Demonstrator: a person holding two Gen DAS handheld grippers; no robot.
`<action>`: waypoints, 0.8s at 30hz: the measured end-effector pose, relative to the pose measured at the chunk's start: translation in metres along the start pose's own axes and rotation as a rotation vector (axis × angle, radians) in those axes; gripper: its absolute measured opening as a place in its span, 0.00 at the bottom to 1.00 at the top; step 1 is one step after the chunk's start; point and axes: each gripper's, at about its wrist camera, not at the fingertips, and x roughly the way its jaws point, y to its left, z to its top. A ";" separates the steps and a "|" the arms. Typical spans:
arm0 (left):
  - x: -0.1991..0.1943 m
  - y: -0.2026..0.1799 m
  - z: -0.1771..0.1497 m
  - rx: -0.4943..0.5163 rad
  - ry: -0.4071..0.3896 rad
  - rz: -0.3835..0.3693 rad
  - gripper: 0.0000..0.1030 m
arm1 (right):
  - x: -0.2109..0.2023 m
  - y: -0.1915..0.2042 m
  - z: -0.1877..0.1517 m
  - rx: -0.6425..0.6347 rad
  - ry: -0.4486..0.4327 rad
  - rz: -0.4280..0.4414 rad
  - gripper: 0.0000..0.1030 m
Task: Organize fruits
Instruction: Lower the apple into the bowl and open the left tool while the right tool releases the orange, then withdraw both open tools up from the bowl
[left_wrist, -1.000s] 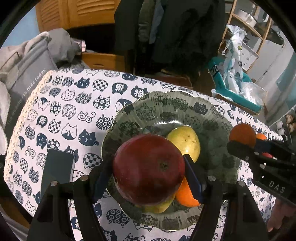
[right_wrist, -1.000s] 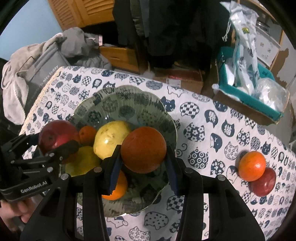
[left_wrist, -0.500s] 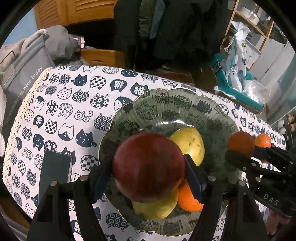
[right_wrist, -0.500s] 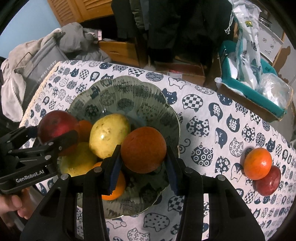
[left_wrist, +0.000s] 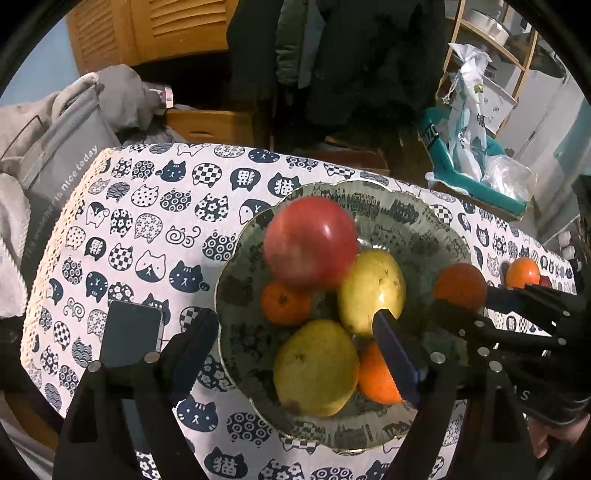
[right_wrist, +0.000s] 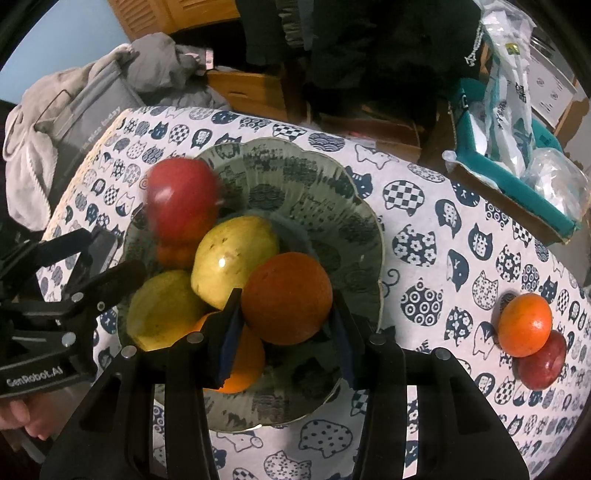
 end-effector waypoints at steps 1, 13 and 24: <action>-0.001 0.000 -0.001 0.003 -0.001 0.001 0.84 | 0.000 0.002 0.000 -0.004 0.002 0.000 0.43; -0.025 -0.006 -0.005 0.039 -0.040 0.026 0.84 | -0.018 0.008 0.002 -0.028 -0.031 -0.009 0.56; -0.060 -0.017 -0.004 0.065 -0.096 0.021 0.84 | -0.067 -0.004 0.003 -0.007 -0.128 -0.110 0.59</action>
